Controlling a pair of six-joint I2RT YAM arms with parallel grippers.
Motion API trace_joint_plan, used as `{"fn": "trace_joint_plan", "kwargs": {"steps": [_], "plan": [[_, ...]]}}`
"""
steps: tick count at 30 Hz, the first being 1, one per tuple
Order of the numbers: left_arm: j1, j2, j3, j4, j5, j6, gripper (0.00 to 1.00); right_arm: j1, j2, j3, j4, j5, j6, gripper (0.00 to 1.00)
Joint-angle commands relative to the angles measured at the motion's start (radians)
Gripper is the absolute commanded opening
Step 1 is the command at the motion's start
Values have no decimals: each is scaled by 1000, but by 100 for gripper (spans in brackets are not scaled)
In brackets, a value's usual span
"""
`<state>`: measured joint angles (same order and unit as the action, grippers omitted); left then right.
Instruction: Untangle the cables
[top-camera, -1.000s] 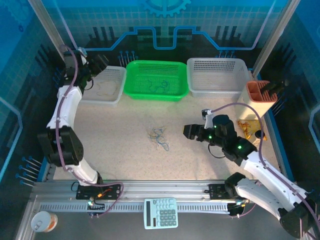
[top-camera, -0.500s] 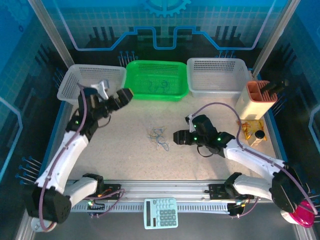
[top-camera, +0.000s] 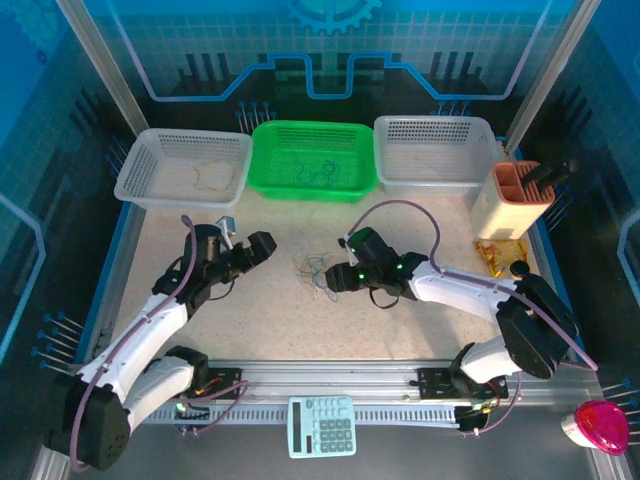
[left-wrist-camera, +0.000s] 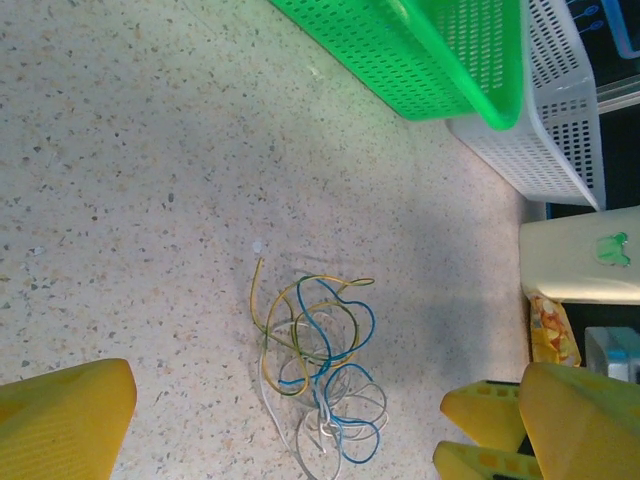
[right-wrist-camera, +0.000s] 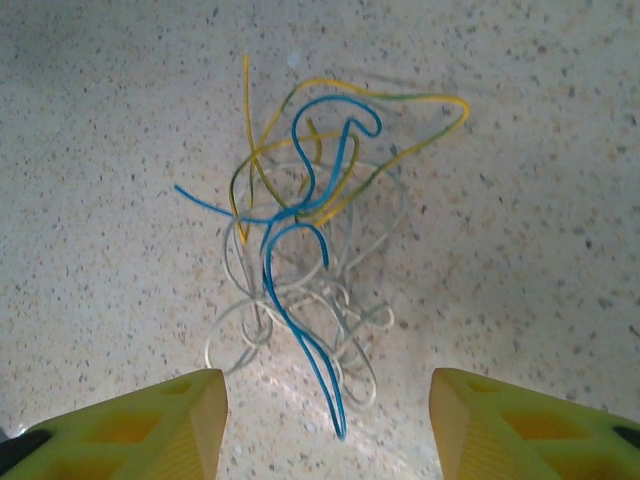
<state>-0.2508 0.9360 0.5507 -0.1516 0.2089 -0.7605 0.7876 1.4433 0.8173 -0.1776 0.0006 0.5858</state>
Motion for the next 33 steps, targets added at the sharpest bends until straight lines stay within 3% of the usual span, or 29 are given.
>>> {"fn": "trace_joint_plan", "kwargs": {"steps": [1, 11, 26, 33], "plan": [[-8, 30, 28, -15, -17, 19, 99, 12, 53, 57, 24, 15, -17, 53], [-16, 49, 14, 7, -5, 18, 99, 12, 179, 148, 29, 0, -34, 38], [-18, 41, 11, 36, 10, 4, 99, 13, 254, 133, 78, -25, -2, 35], [-18, 29, 9, 35, 2, 1, 99, 12, 268, 138, 87, -36, -2, 24]]}}
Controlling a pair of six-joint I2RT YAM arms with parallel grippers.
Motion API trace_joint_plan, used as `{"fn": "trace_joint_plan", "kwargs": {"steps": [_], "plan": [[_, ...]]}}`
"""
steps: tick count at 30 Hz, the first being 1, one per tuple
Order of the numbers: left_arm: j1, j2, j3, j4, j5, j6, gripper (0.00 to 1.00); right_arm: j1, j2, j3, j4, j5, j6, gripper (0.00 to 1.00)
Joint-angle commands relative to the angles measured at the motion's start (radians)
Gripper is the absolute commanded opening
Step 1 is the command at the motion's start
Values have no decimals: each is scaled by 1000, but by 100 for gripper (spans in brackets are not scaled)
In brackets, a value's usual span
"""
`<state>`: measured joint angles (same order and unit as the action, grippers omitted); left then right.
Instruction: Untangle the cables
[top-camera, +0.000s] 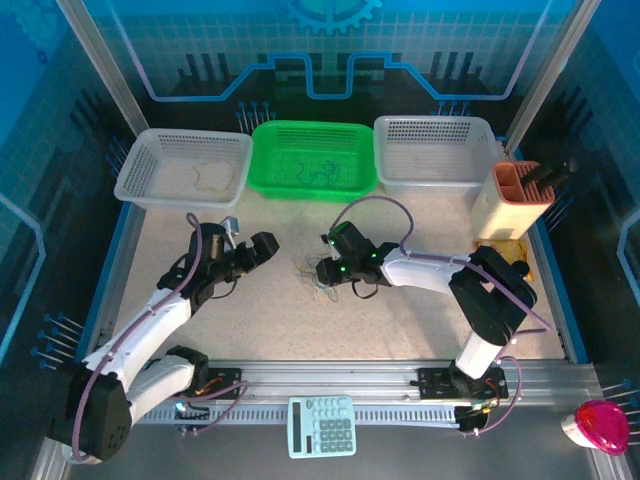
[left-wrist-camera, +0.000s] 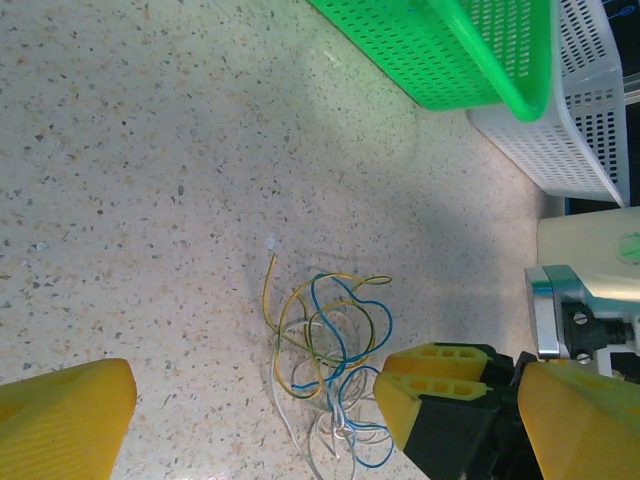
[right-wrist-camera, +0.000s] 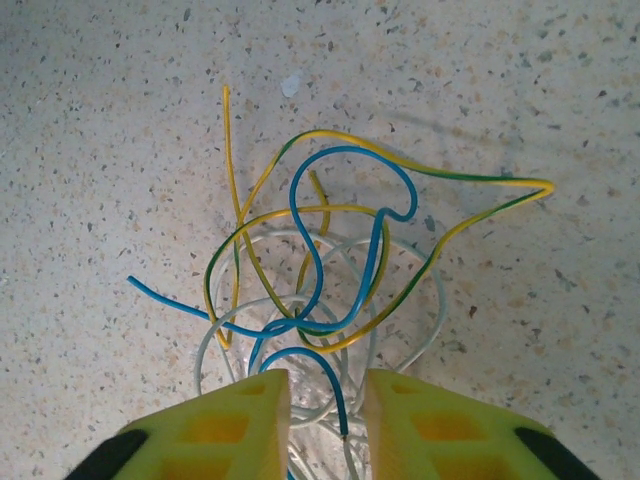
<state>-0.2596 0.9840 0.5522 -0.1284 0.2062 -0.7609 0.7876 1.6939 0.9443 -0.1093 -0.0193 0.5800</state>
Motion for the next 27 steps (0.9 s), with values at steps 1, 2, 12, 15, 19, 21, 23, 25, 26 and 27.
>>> {"fn": "trace_joint_plan", "kwargs": {"steps": [1, 2, 12, 15, 19, 21, 23, 25, 26, 27], "plan": [[-9, -21, 7, 11, 4, 1, 99, 13, 18, 11, 20, -19, 3, 21], [-9, -21, 6, 11, 3, 0, 99, 13, 17, 12, 22, -21, 3, 18], [-10, -31, 9, 9, -2, 2, 99, 10, -69, 23, -1, -37, -4, 0], [-10, -31, 13, 8, 0, 8, 99, 9, -135, 42, -29, -29, -17, 0], [-12, -30, 14, 15, 5, 13, 99, 7, -221, 72, -63, -16, -33, 0], [-12, -30, 14, 19, 11, 16, 99, 6, -252, 88, -78, -15, -40, 0], [-13, -31, 17, 22, 15, 24, 99, 6, -281, 103, -92, -12, -44, 0], [-16, -38, 20, 24, 22, 36, 99, 4, -317, 115, -98, -5, -45, 0], [-19, -41, 20, 28, 28, 39, 99, 4, -332, 122, -99, -6, -45, 0], [-20, -46, 22, 35, 32, 44, 99, 2, -350, 132, -101, -5, -46, 0]]}}
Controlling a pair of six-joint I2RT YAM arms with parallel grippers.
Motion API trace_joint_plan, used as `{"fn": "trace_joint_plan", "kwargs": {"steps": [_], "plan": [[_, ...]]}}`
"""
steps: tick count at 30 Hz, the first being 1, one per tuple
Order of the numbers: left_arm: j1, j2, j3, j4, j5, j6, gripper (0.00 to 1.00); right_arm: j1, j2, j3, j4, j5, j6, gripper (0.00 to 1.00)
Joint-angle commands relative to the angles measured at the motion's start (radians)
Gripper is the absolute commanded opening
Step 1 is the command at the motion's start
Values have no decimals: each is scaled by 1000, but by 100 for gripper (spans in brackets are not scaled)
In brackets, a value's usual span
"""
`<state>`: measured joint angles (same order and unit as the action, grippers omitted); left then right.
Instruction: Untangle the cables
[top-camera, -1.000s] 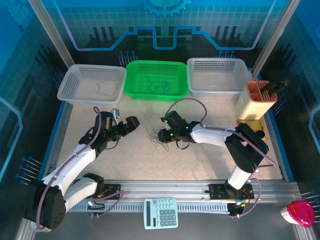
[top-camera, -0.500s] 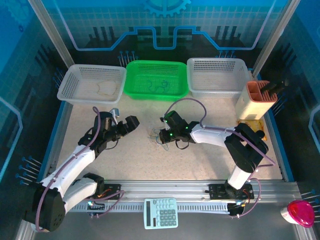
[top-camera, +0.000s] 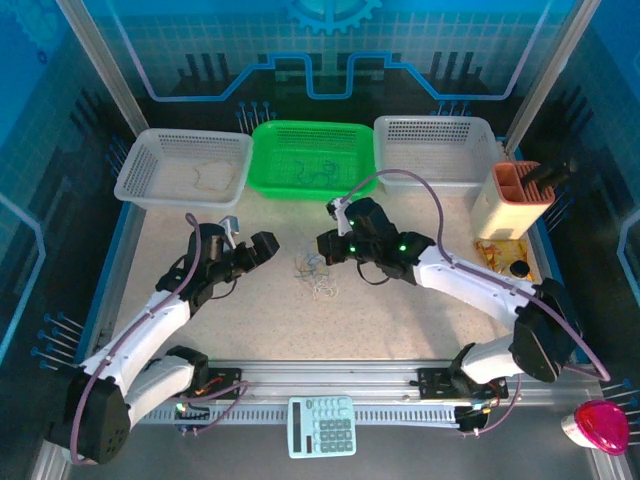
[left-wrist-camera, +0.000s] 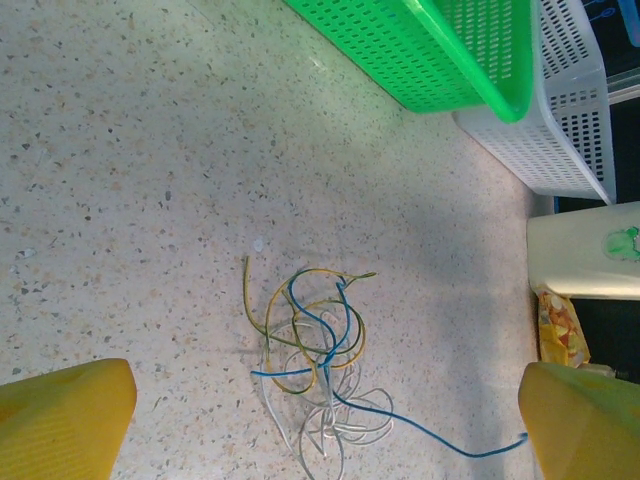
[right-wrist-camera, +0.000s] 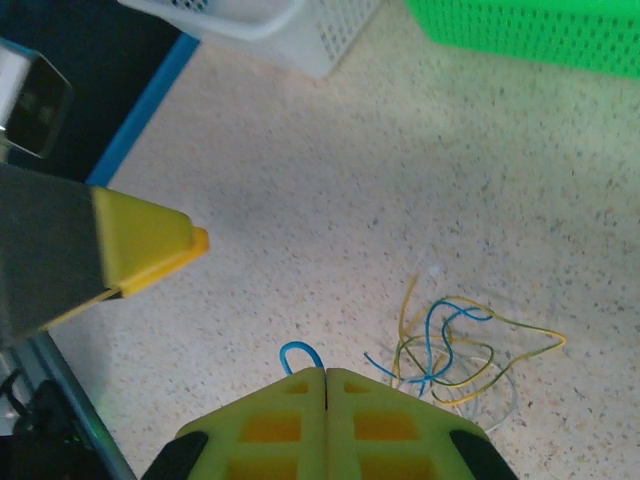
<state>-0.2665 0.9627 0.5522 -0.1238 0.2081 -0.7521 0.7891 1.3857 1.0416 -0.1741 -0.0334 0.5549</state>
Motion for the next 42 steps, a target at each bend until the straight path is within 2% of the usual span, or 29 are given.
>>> {"fn": "trace_joint_plan", "kwargs": {"steps": [1, 7, 11, 18, 26, 33, 40, 42], "plan": [[-15, -30, 23, 37, 36, 41, 99, -1, -59, 49, -40, 8, -22, 0], [-35, -41, 31, 70, 69, 79, 99, -8, -127, 124, -41, 8, -26, 0], [-74, -39, 29, 85, 66, 131, 95, -11, -132, 188, -46, -8, -37, 0], [-208, -21, 15, 87, -15, 291, 86, -14, -140, 249, -35, 7, -45, 0], [-315, 59, 35, 129, -125, 388, 83, -17, -136, 271, -28, -10, -35, 0], [-335, 163, 61, 171, -205, 426, 79, -16, -143, 268, -21, -21, -23, 0], [-337, 261, 58, 248, -222, 419, 74, -17, -161, 271, -8, -43, -5, 0], [-337, 286, 60, 278, -219, 410, 70, -17, -166, 272, -5, -50, 0, 0]]}}
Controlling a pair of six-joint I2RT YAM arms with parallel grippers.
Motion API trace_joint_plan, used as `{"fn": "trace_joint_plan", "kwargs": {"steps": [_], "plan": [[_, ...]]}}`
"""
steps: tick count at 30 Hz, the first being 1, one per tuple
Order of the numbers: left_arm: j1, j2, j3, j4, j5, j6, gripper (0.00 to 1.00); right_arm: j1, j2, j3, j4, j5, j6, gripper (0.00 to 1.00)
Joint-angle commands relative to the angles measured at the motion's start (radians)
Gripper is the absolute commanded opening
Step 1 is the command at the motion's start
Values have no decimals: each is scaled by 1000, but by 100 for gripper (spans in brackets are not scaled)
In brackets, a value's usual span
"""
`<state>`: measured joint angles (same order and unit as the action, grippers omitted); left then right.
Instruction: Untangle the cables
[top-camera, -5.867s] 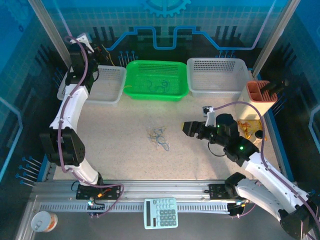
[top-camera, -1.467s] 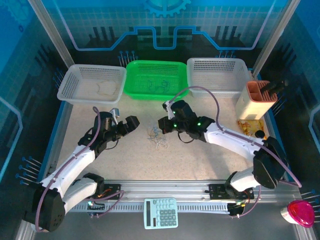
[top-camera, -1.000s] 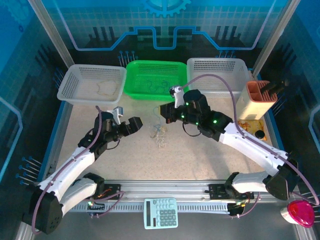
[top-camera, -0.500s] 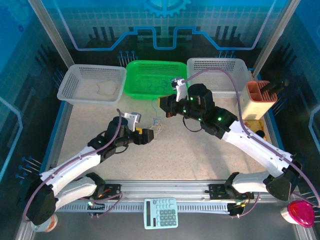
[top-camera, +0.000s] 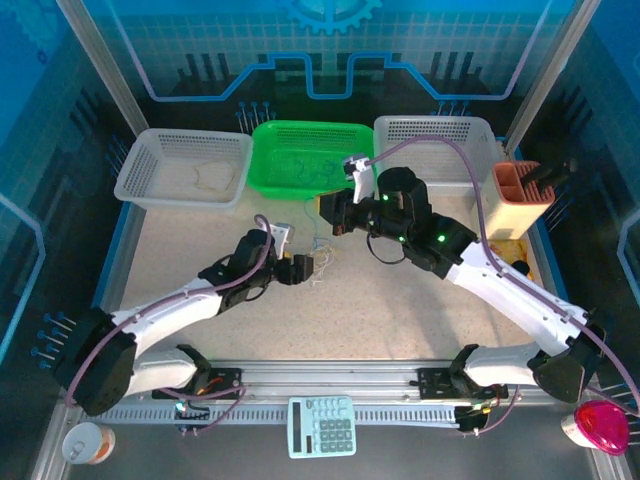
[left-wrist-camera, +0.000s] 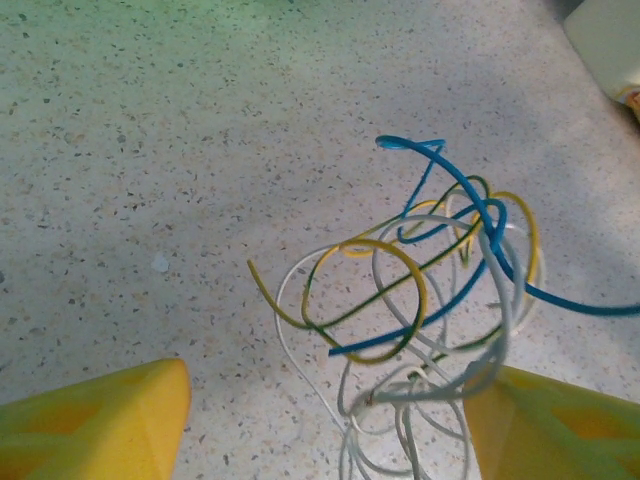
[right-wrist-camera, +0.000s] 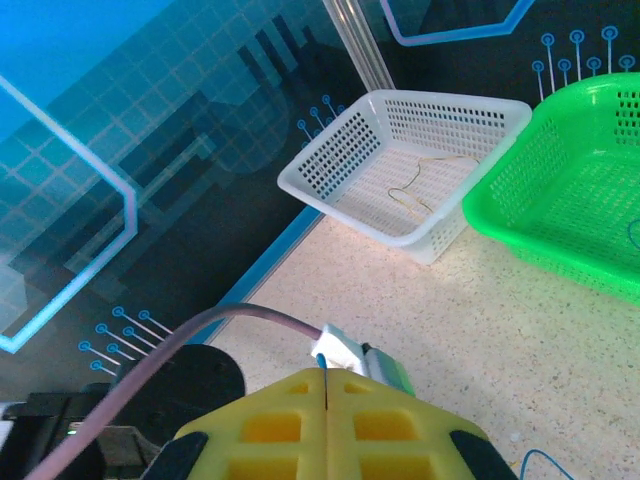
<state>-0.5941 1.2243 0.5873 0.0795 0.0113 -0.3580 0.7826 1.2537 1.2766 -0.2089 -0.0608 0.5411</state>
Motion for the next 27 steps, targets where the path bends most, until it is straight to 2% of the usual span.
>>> {"fn": "trace_joint_plan", "kwargs": {"steps": [1, 4, 9, 12, 17, 27], "plan": [[-10, 35, 26, 87, -18, 14, 68, -11, -35, 38, 31, -24, 17, 0], [-10, 69, 32, 125, 1, 6, 59, -11, -42, 38, 33, -33, 22, 0], [-10, 104, 39, 149, 13, 3, 17, -10, -56, 44, 33, -35, 23, 0], [-10, 108, 38, 149, 9, 4, 4, -11, -62, 56, 29, -36, 18, 0], [-10, 120, 27, 140, 3, 0, 0, -42, -81, 89, 26, -49, 16, 0], [-9, 137, -13, 147, 4, -13, 0, -275, -137, 223, 45, -142, 76, 0]]}}
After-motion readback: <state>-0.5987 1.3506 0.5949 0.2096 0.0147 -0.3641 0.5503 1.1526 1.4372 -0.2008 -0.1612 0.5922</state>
